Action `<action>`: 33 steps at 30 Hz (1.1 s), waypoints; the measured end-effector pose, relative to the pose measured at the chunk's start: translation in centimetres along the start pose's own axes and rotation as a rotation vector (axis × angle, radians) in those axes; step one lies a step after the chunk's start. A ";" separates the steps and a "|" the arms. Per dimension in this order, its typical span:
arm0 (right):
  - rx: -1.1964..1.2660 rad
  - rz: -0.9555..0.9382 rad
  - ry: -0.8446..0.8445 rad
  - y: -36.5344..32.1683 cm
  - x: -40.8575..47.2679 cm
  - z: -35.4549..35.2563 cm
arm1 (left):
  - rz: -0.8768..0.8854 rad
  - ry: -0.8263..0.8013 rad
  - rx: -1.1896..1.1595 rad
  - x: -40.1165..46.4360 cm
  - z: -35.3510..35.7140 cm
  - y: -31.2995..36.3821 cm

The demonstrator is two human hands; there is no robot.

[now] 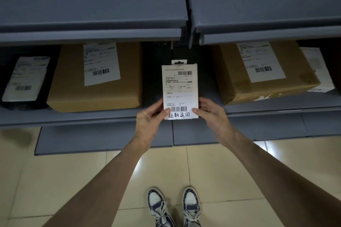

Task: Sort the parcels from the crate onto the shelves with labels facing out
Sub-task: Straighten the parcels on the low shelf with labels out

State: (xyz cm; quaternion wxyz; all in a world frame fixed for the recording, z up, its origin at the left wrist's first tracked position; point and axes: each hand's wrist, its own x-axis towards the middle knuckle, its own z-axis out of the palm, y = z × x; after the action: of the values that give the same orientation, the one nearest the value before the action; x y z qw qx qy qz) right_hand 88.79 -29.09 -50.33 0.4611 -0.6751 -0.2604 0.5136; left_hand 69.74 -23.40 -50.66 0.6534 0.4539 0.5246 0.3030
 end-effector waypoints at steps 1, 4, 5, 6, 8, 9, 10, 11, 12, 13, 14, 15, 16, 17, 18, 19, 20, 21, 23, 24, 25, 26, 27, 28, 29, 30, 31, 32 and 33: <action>0.011 0.007 -0.002 0.0 0.0 -0.1 | 0.003 -0.002 -0.001 0.0 -0.1 0.0; 0.005 0.029 -0.008 -0.1 0.2 -0.1 | 0.011 -0.006 0.024 0.3 -0.1 0.0; -0.008 0.032 -0.011 -0.3 0.2 -0.1 | 0.022 -0.011 0.035 0.4 -0.1 0.1; -0.023 0.035 -0.014 -0.5 0.2 0.0 | 0.033 -0.015 0.054 0.5 -0.1 0.1; -0.059 0.038 -0.014 -1.0 -0.1 0.1 | 0.057 -0.042 0.106 0.3 0.0 0.4; -0.078 0.036 -0.013 -1.3 -0.3 0.1 | 0.072 -0.055 0.132 0.1 0.1 0.6; -0.095 0.034 -0.016 -1.6 -0.7 0.2 | 0.093 -0.061 0.165 -0.2 0.0 0.7; -0.111 0.033 -0.022 -2.0 -1.2 0.2 | 0.114 -0.058 0.208 -0.7 0.0 0.9; -0.123 0.033 -0.028 -2.5 -1.9 0.3 | 0.135 -0.049 0.264 -1.2 -0.2 1.2; -0.137 0.030 -0.035 -3.2 -2.7 0.3 | 0.154 -0.038 0.316 -1.9 -0.3 1.6; -0.148 0.023 -0.042 -3.9 -3.7 0.3 | 0.163 -0.028 0.350 -2.9 -0.4 2.3; -0.158 0.015 -0.049 -4.6 -4.9 0.3 | 0.166 -0.016 0.362 -4.0 -0.5 3.1; -0.170 0.006 -0.055 -5.5 -6.2 0.3 | 0.168 -0.006 0.372 -5.4 -0.5 4.1; -0.187 0.001 -0.061 -6.3 -7.5 0.2 | 0.169 -0.002 0.377 -6.9 -0.5 5.2; -0.206 0.000 -0.068 -7.0 -8.9 0.1 | 0.171 -0.002 0.388 -8.5 -0.4 6.1; -0.225 0.002 -0.073 -7.6 -10.3 0.0 | 0.173 -0.005 0.395 -10.0 -0.4 7.0; -0.239 0.005 -0.083 -8.3 -11.8 0.0 | 0.172 -0.007 0.396 -11.6 -0.4 8.0; -0.249 0.006 -0.095 -8.9 -13.3 -0.2 | 0.168 -0.012 0.393 -13.2 -0.4 8.9; -0.253 -0.007 -0.128 -9.7 -16.5 -0.5 | 0.175 -0.023 0.400 -16.6 -0.4 10.4; -0.254 -0.022 -0.145 -10.1 -18.0 -0.8 | 0.185 -0.028 0.398 -18.2 -0.4 11.1; -0.251 -0.031 -0.163 -10.5 -19.6 -1.1 | 0.185 -0.032 0.389 -19.8 -0.4 11.5; -0.246 -0.043 -0.182 -11.0 -21.1 -1.4 | 0.185 -0.033 0.381 -21.3 -0.4 11.9; -0.247 -0.057 -0.194 -11.4 -22.5 -1.7 | 0.190 -0.028 0.374 -22.7 -0.5 12.3; -0.254 -0.077 -0.208 -12.0 -23.7 -2.0 | 0.198 -0.022 0.364 -24.0 -0.5 12.7; -0.258 -0.099 -0.219 -12.7 -24.7 -2.3 | 0.212 -0.019 0.354 -25.1 -0.5 13.2; -0.256 -0.120 -0.225 -13.4 -25.7 -2.6 | 0.224 -0.017 0.345 -26.1 -0.5 13.8; -0.254 -0.146 -0.228 -14.4 -26.2 -2.9 | 0.243 -0.017 0.331 -26.7 -0.5 14.6; -0.251 -0.169 -0.228 -15.3 -26.8 -3.0 | 0.255 -0.018 0.319 -27.2 -0.4 15.6; -0.249 -0.191 -0.227 -16.4 -27.2 -3.2 | 0.266 -0.021 0.311 -27.5 -0.3 16.6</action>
State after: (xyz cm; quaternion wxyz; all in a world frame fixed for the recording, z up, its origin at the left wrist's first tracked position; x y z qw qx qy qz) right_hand 84.64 -45.46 -23.29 0.3884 -0.6371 -0.4351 0.5040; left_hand 63.45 -40.60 -24.22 0.5350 0.6179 0.4936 0.2973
